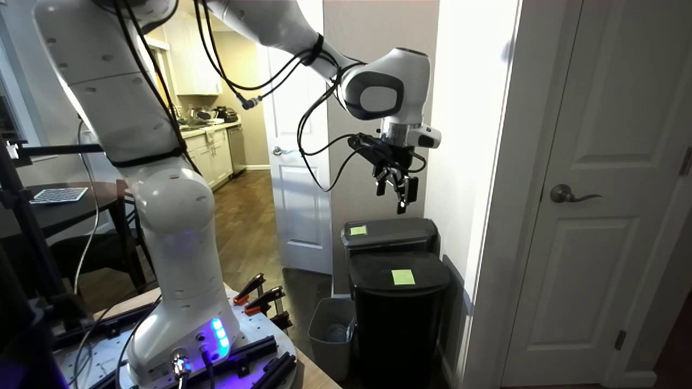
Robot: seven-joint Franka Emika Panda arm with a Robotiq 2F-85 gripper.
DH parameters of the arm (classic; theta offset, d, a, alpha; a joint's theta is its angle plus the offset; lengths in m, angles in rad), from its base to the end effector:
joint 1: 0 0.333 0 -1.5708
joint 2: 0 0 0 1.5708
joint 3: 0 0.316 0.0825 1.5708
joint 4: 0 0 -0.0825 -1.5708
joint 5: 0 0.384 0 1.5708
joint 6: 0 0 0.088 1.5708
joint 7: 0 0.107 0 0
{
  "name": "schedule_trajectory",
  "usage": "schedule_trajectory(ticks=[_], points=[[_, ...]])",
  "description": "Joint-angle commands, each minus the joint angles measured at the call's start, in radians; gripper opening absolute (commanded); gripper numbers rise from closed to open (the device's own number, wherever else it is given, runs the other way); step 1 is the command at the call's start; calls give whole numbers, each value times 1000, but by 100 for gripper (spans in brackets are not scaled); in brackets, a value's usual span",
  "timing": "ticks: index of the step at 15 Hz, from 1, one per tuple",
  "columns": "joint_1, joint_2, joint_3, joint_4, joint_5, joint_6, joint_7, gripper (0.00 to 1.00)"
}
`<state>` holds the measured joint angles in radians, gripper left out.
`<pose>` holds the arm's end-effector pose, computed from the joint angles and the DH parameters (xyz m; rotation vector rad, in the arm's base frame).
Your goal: Open the lid of the black bin
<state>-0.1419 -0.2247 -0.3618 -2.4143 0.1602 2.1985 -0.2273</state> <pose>0.4058 -0.2182 0.3918 -2.8939 0.5305 -0.0964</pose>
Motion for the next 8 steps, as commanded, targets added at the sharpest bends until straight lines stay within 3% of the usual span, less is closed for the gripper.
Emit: schedule_trajectory(ticks=[1,8], points=[[-27,26,18,-1,30,22,-32,100],[-34,209,8,73,261,90,-124,100]])
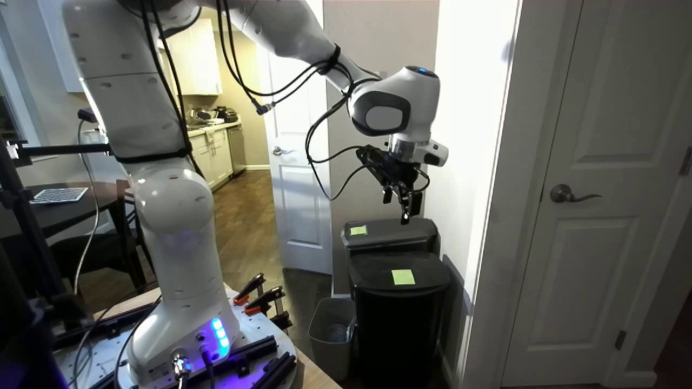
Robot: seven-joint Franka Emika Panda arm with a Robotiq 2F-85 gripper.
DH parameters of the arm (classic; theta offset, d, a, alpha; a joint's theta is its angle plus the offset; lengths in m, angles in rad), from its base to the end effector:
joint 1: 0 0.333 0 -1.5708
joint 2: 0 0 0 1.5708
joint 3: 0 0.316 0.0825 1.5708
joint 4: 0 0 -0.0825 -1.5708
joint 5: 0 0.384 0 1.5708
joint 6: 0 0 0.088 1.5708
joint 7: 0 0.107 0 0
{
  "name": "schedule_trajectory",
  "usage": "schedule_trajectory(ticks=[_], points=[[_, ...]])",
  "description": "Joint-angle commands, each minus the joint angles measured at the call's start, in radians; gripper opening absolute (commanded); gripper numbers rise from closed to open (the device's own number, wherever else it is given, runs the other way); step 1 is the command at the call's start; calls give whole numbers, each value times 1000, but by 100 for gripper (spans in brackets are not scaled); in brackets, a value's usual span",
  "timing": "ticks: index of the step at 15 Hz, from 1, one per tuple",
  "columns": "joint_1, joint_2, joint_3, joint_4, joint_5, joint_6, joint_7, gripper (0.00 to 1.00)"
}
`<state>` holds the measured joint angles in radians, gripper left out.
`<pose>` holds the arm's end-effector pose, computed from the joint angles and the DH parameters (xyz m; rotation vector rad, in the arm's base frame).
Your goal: Open the lid of the black bin
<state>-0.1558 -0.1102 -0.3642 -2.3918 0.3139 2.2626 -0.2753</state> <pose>0.4198 -0.2310 0.3573 -2.8002 0.6365 -0.1152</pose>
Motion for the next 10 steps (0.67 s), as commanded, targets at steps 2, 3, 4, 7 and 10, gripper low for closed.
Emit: schedule_trajectory(ticks=[2,3,4,7,10], points=[[-36,147,18,81,181,27,-114,100],[-47,178,24,100,220,22,-131,100],[-60,207,31,117,252,23,-144,100],[-109,297,56,173,343,20,-181,100],[-167,390,88,237,434,11,-215,100]])
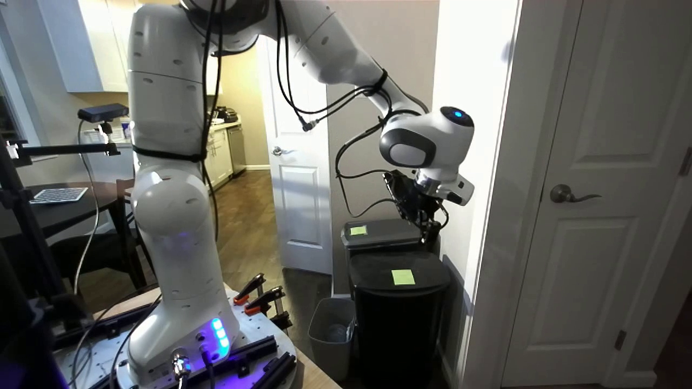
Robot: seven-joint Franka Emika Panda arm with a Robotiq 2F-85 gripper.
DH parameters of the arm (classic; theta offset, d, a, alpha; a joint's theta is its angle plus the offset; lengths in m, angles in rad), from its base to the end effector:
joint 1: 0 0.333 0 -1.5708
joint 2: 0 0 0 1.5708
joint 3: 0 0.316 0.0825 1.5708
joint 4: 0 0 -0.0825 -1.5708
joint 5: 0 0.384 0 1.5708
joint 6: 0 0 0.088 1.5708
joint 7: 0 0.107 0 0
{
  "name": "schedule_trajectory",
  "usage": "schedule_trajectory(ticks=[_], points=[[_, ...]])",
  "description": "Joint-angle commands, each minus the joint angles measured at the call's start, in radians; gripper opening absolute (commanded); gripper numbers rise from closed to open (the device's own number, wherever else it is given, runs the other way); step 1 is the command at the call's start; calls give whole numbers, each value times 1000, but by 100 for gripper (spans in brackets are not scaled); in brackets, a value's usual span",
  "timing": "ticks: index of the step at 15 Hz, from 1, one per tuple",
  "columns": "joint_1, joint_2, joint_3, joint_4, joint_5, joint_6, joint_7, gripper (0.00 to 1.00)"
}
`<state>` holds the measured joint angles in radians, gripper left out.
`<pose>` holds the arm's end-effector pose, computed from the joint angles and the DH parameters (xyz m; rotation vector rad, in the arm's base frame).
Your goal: Open the lid of the black bin
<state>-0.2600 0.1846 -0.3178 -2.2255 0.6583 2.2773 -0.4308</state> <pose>0.4556 -0.2792 0.2876 -2.5993 0.8171 -0.1480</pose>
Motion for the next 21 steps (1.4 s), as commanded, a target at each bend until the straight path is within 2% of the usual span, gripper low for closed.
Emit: schedule_trajectory(ticks=[1,9,21], points=[[-82,126,54,90,117,-2,-69,100],[-180,333,149,236,287,2,-124,100],[-240,593,214,425,473,-20,-164,100]])
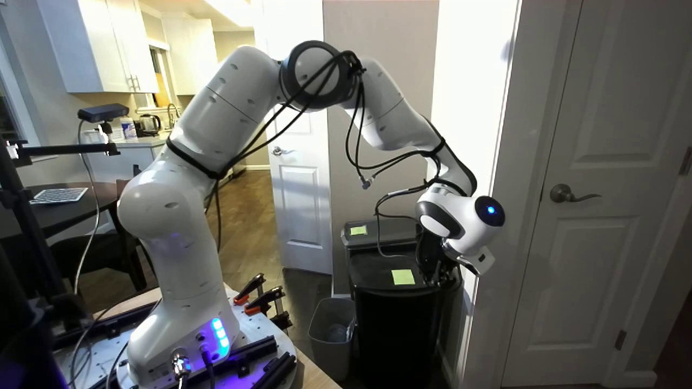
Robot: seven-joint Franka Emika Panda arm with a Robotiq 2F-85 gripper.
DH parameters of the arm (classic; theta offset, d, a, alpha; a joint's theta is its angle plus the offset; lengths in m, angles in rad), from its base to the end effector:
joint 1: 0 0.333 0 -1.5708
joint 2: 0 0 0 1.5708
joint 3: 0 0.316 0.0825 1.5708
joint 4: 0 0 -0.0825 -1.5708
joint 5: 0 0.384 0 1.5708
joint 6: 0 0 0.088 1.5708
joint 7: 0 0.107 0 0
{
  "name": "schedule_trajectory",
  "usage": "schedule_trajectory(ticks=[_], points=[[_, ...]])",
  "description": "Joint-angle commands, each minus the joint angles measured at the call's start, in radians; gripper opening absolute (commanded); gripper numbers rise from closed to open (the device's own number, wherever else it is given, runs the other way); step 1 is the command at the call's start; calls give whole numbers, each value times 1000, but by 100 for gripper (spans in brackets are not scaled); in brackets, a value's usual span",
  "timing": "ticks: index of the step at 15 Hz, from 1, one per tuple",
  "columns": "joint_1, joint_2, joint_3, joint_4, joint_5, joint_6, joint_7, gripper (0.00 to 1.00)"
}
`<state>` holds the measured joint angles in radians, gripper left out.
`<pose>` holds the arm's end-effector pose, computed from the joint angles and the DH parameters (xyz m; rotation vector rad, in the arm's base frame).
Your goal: Open the lid of the black bin
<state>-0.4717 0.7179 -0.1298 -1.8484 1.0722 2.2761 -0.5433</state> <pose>0.5184 -0.3281 0.1202 -2.2678 1.0541 -0.1821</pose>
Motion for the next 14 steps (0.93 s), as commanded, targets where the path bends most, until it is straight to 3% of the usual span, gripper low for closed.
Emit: schedule_trajectory(ticks=[1,11,14], points=[[-29,78,28,59,69,-22,-53,100],[-24,227,76,172,92,-45,-98,100],[5,220,50,161,66,-24,-52,100]])
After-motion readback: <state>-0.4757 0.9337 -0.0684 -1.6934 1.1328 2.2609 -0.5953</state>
